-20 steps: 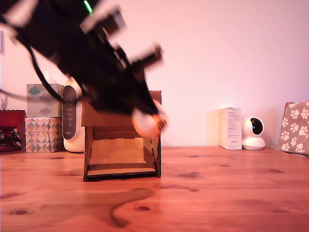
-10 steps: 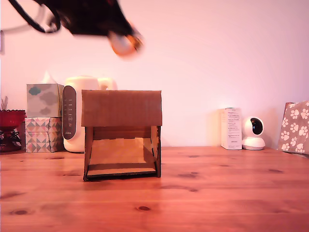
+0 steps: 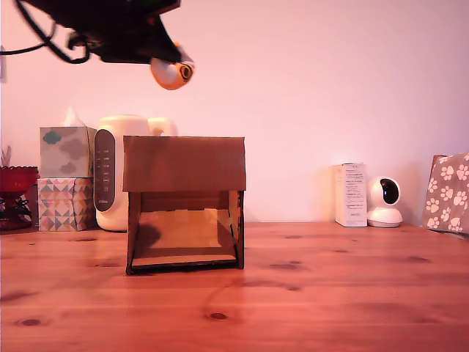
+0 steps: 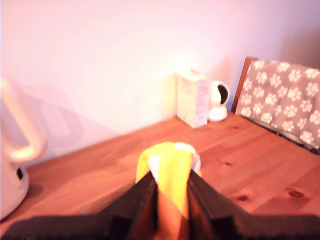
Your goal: Drop the footbag into the cardboard dice tower
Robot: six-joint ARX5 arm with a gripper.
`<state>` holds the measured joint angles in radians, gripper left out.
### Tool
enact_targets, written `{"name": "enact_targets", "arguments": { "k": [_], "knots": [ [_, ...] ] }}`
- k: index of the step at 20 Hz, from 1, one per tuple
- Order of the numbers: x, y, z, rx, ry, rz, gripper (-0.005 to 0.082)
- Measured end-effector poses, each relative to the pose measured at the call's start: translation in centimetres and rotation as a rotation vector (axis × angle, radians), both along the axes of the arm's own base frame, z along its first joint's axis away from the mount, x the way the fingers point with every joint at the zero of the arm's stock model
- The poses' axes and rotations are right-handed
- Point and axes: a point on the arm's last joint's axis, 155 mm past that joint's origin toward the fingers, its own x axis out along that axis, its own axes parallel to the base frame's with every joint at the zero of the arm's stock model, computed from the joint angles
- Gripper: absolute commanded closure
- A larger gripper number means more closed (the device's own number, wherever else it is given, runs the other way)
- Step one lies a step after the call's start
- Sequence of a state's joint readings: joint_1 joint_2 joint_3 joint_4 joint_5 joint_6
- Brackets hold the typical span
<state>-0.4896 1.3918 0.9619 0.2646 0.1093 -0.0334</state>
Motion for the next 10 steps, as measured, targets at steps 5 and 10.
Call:
{"name": "enact_targets", "arguments": {
  "k": [5, 10],
  "knots": [
    [3.1, -1.2, -1.5, 0.037, 0.093, -0.028, 0.0659],
    [4.8, -1.6, -5.3, 0.085, 0.186, -0.026, 0.0658]
  ]
}}
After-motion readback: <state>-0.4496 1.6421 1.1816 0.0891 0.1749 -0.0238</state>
